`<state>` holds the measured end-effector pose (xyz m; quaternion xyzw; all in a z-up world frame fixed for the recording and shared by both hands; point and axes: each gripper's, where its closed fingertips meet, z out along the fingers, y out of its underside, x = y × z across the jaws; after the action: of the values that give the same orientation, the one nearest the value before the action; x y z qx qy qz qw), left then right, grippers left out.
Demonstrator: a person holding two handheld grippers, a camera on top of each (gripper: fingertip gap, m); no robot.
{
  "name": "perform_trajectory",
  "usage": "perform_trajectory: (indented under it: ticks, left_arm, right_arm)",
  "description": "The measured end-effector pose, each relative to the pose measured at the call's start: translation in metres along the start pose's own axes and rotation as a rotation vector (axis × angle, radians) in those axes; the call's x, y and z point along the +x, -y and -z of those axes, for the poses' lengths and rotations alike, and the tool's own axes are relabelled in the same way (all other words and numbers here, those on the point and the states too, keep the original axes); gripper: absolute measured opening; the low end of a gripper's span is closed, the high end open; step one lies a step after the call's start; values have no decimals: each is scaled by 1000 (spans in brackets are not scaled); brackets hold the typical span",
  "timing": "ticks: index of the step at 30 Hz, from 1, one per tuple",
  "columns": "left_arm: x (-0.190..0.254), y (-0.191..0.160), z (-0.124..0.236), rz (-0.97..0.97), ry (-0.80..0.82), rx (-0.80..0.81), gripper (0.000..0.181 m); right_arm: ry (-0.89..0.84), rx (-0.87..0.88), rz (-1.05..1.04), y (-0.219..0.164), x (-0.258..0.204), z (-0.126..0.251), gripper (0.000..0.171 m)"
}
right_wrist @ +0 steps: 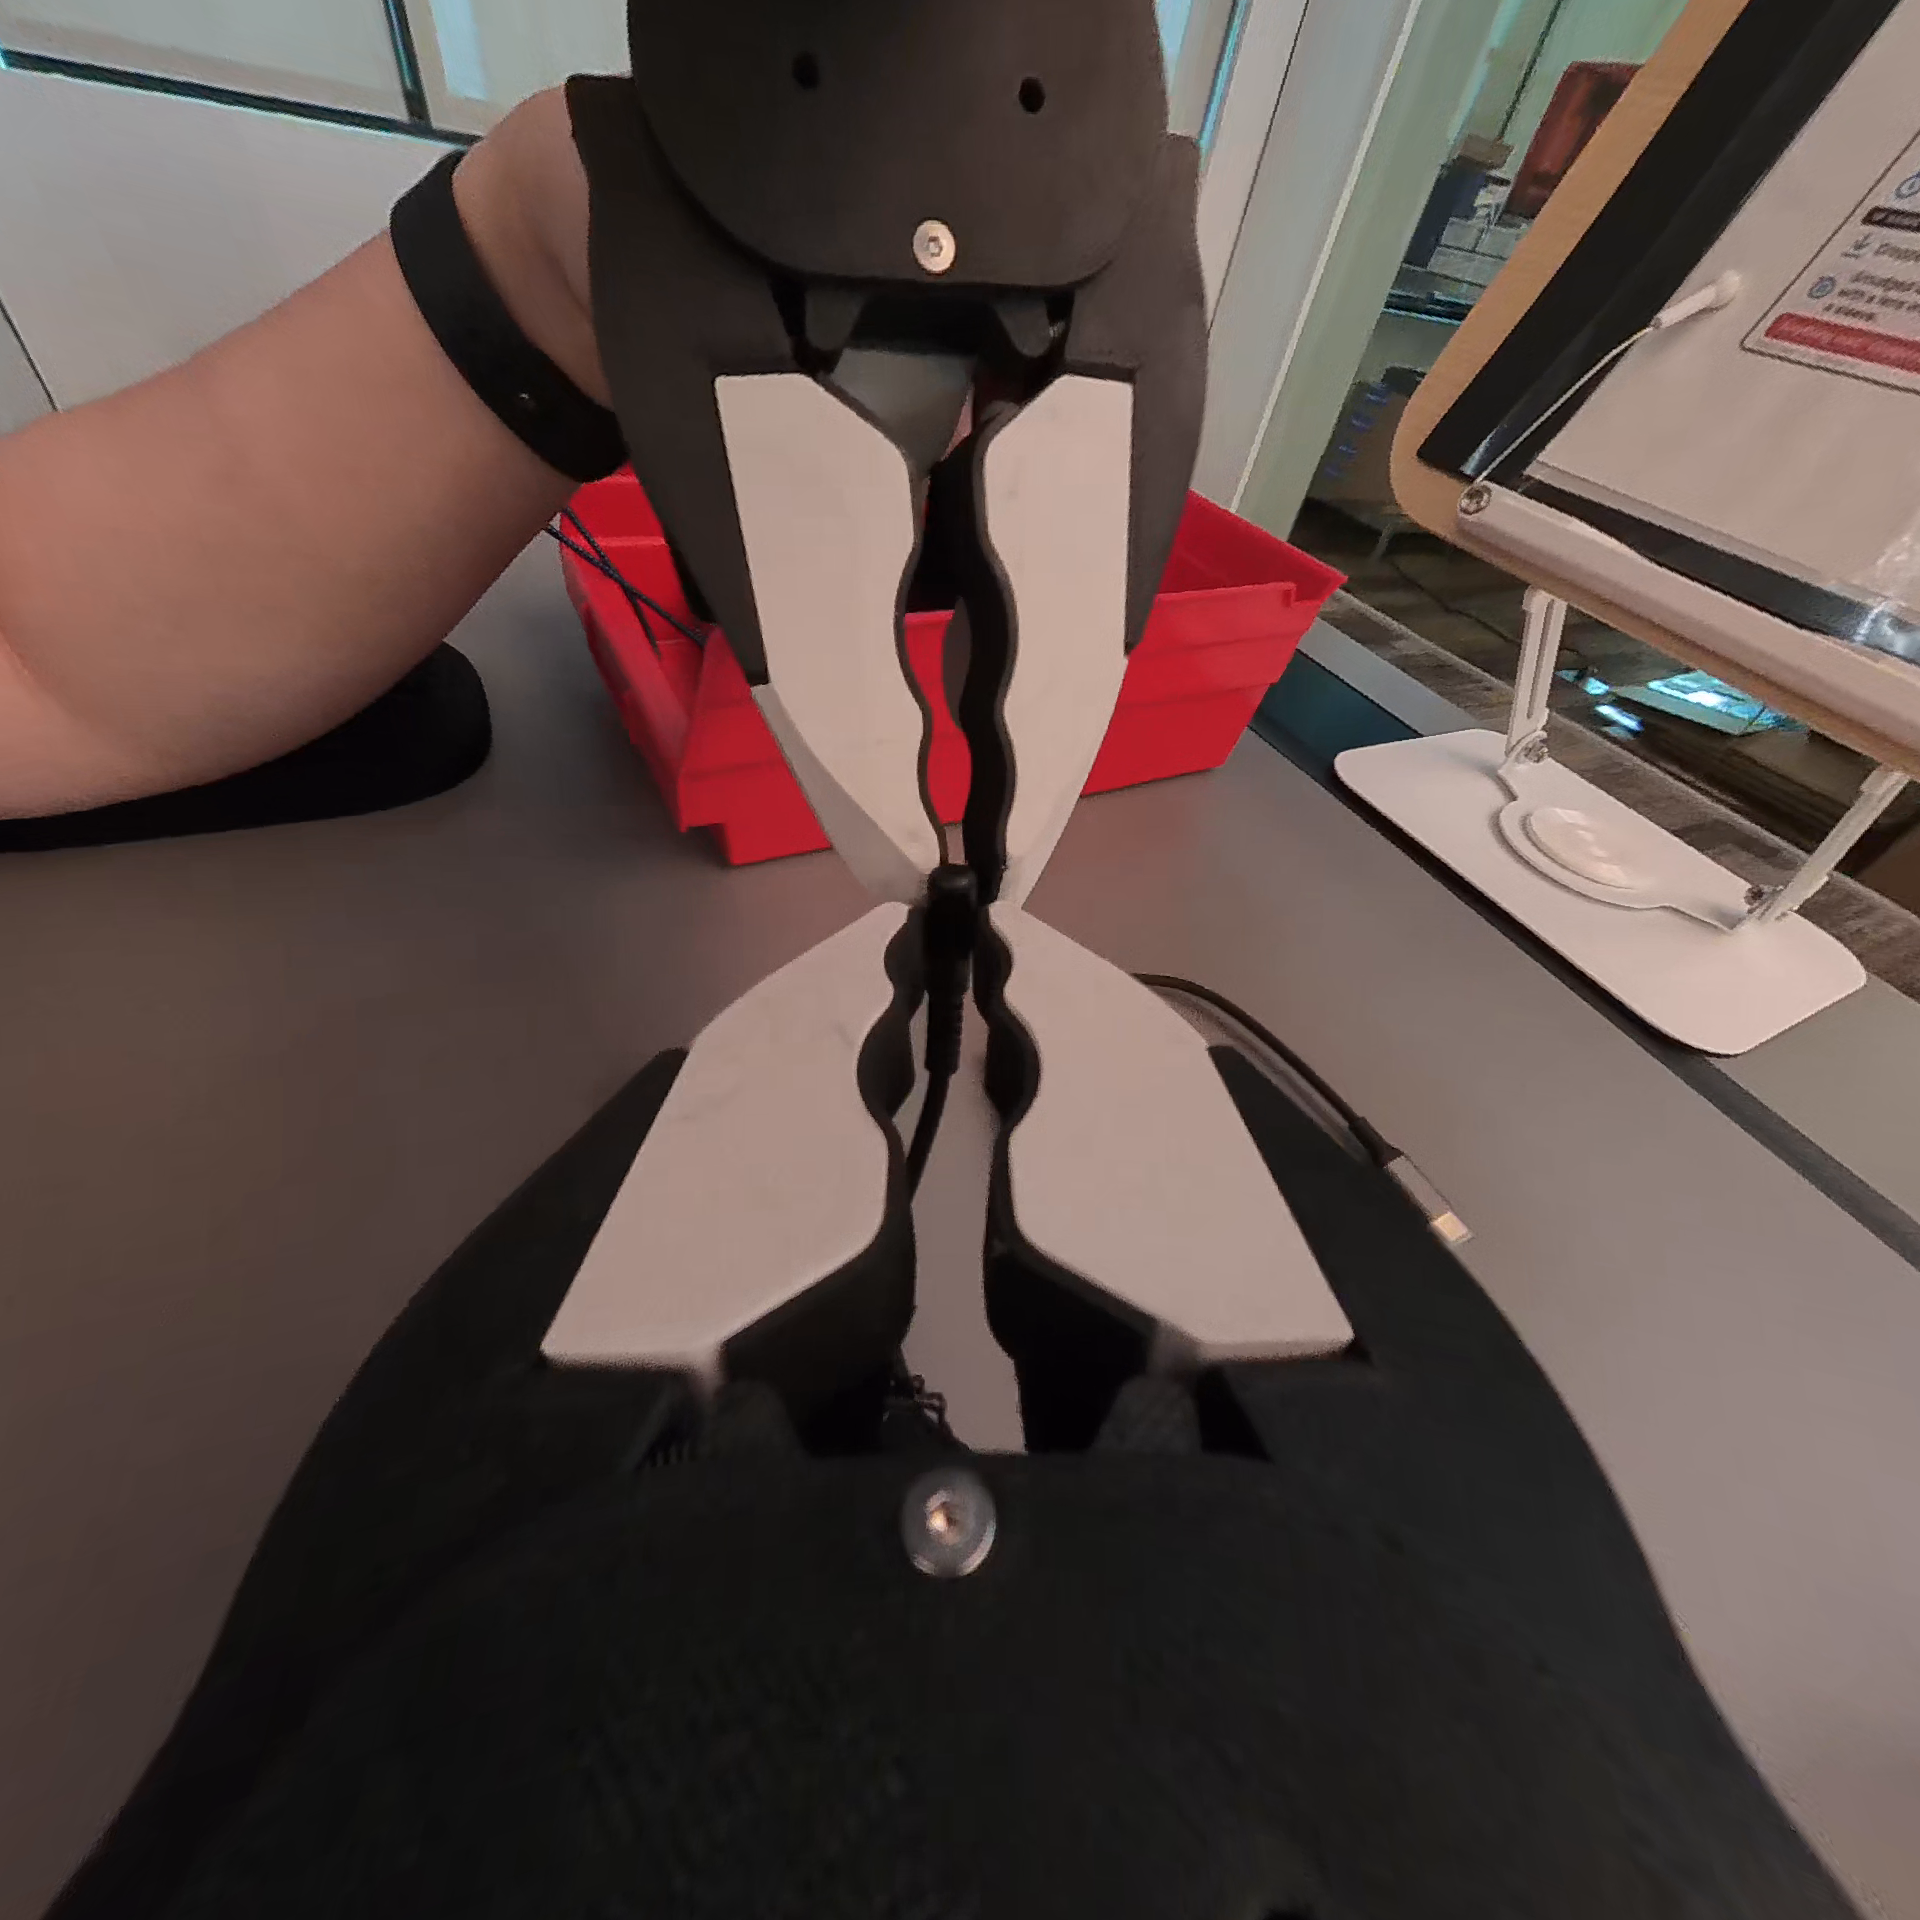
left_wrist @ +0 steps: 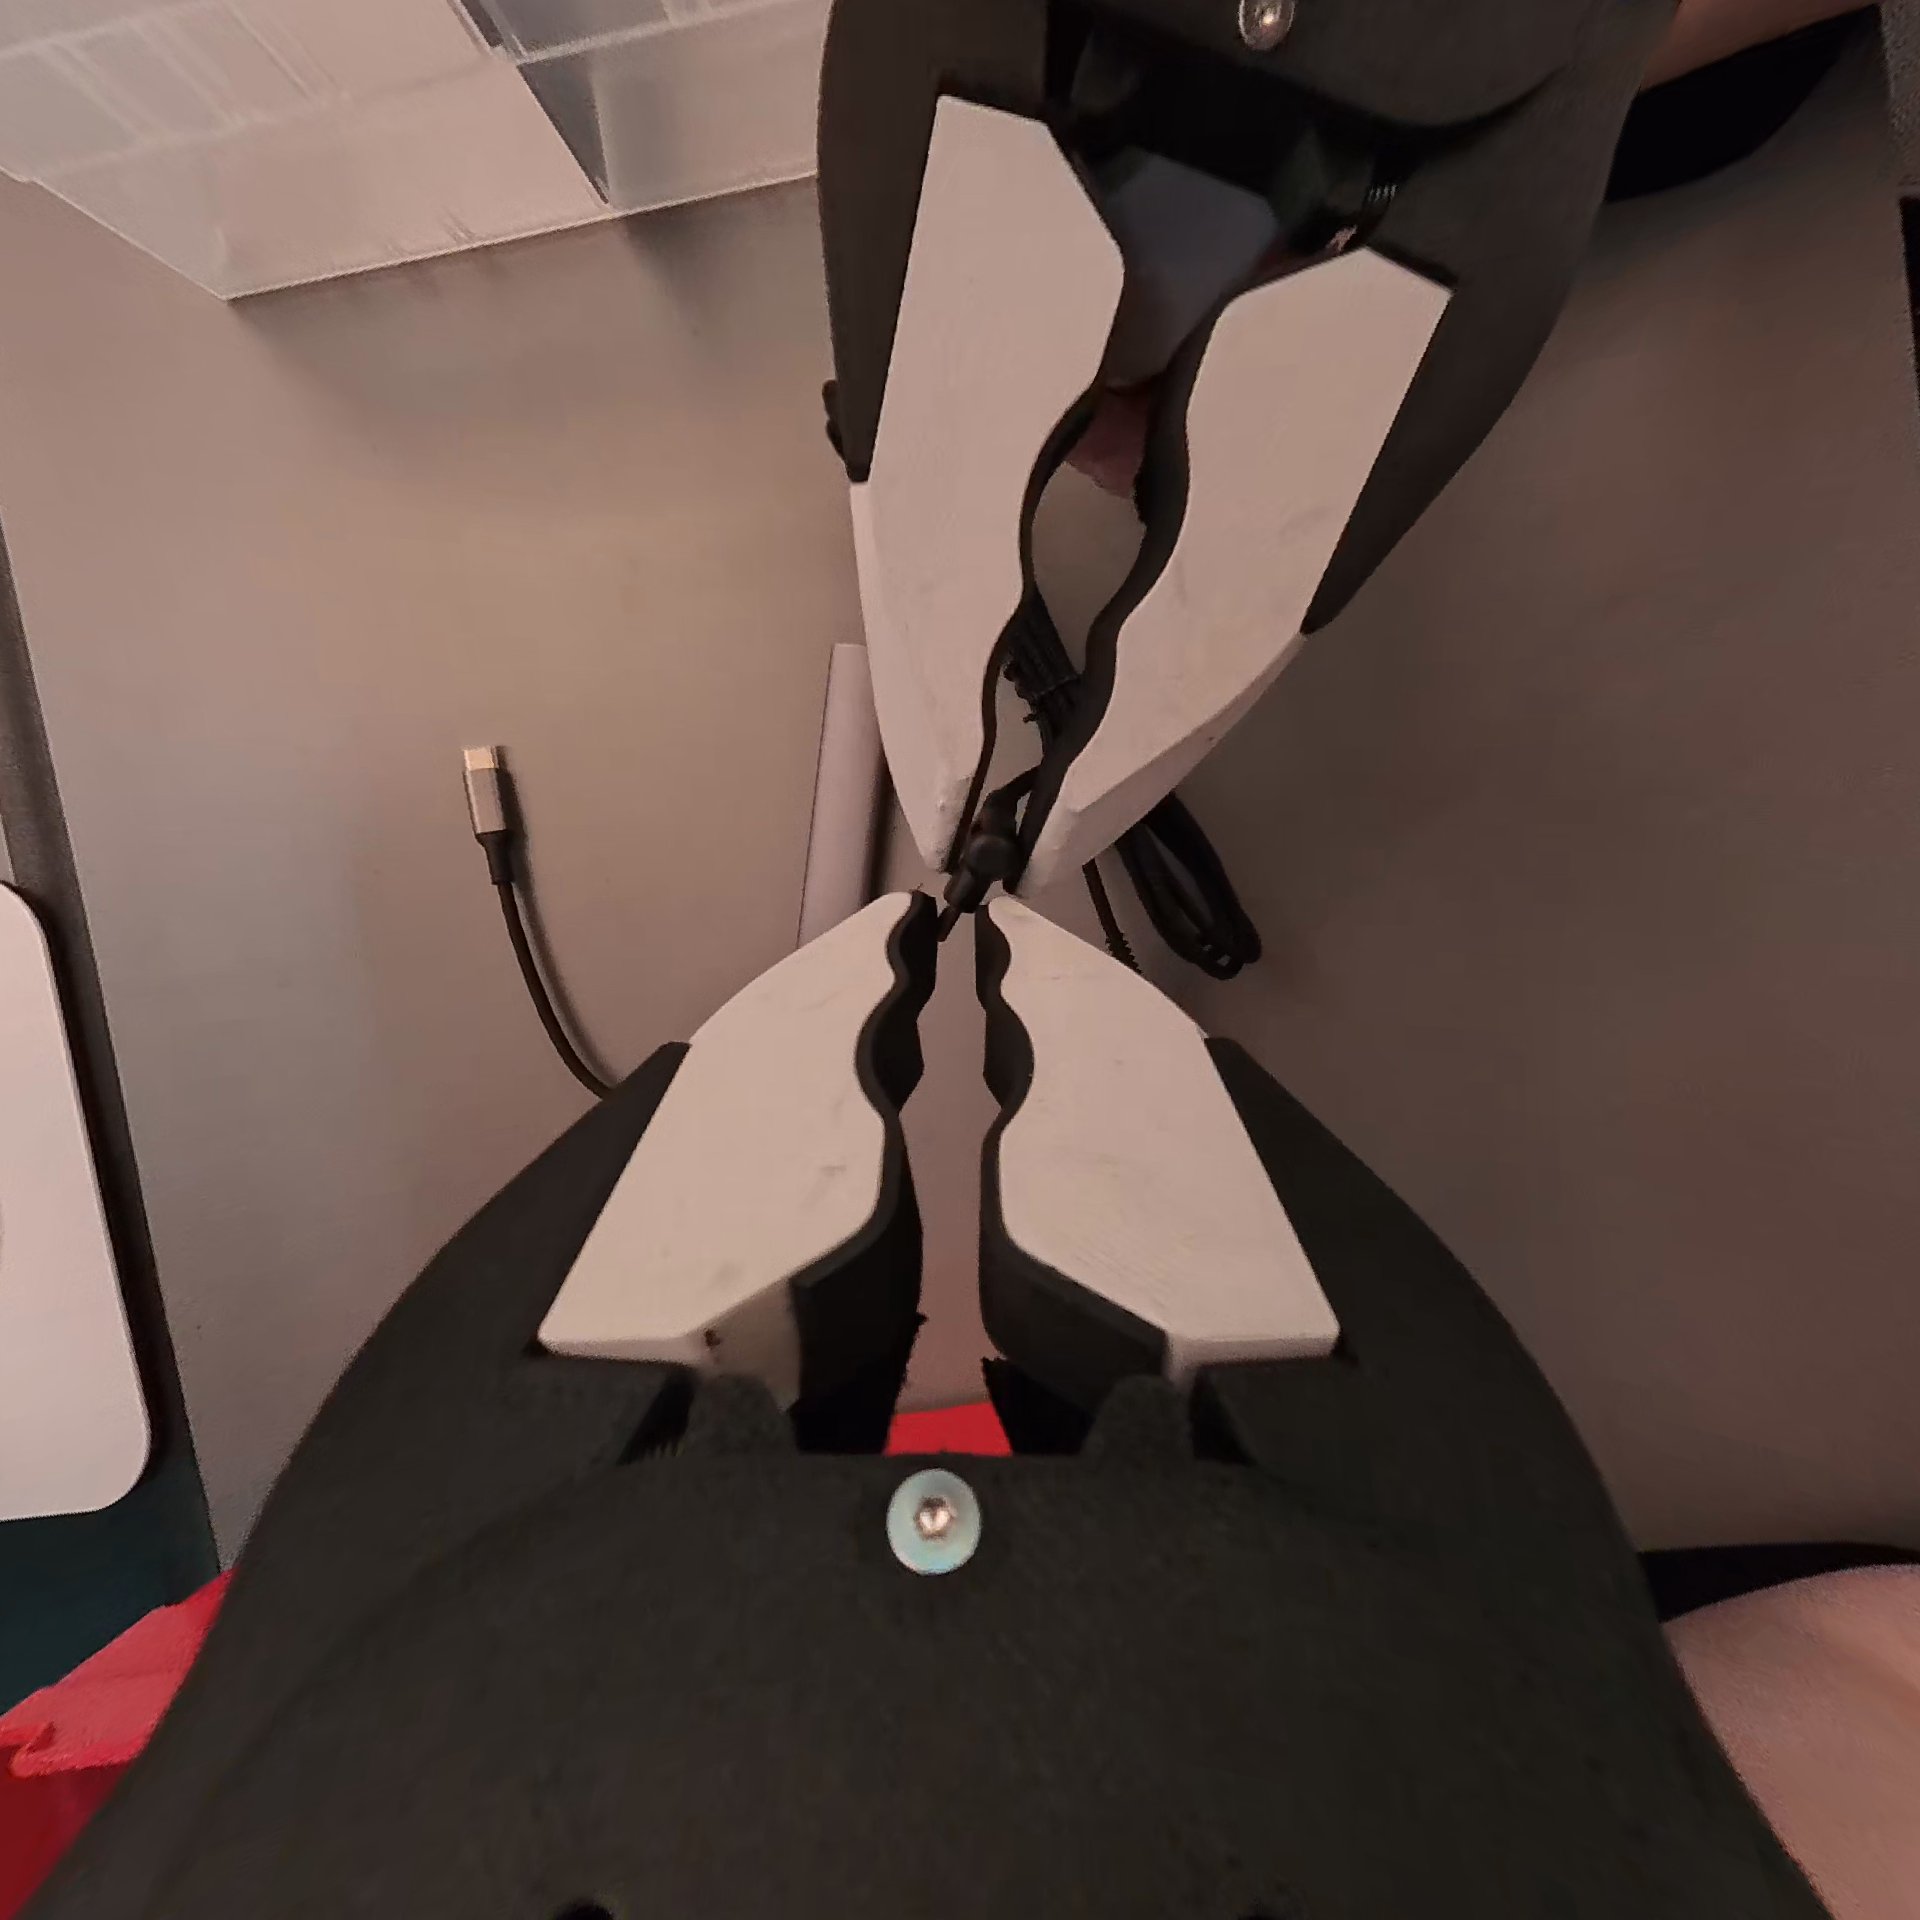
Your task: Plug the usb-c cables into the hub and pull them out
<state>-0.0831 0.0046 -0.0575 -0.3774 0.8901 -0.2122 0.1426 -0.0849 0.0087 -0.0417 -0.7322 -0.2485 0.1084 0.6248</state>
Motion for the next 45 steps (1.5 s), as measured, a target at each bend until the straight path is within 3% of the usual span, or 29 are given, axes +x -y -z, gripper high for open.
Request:
perform_trajectory:
  ticks: [2, 5, 7, 11, 18, 22, 29, 33, 39, 42, 45]
  left_arm:
    - [-4, -1, 2, 4, 14, 4, 2]
    - [-18, -6, 13, 67, 66, 32, 11]
    - [-30, -9, 16, 145, 92, 53, 26]
    - [-29, -29, -10, 234, 41, -93, 54]
    - [-33, -49, -72, 199, 105, -373, 48]
    - [-36, -59, -88, 250, 110, -433, 44]
    - [-39, -62, -90, 467, 63, -365, 39]
    - [-36, -61, -90, 434, 59, -339, 28]
    - [-15, -70, -83, 402, 19, -494, 24]
    - [-6, -69, -83, 353, -19, -504, 41]
    - [-4, -69, -83, 321, -16, -513, 44]
  right_arm:
    - [-2, 0, -24, 1, 2, 1, 9]
    - [19, -15, -65, -1, 7, 6, 9]
    - [63, -21, -70, -1, 6, 12, 9]
    - [96, -23, -124, -7, 3, 27, 9]
    - [78, -21, -116, -10, -1, 40, 9]
    - [88, -11, -124, -9, -1, 45, 9]
    - [84, -13, -126, -9, 2, 47, 9]
    - [81, -13, -125, -10, 3, 48, 9]
    - [74, -18, -123, -11, 4, 48, 9]
    - [74, -22, -120, -11, 4, 48, 9]
    - [82, -30, -113, -12, 1, 46, 9]
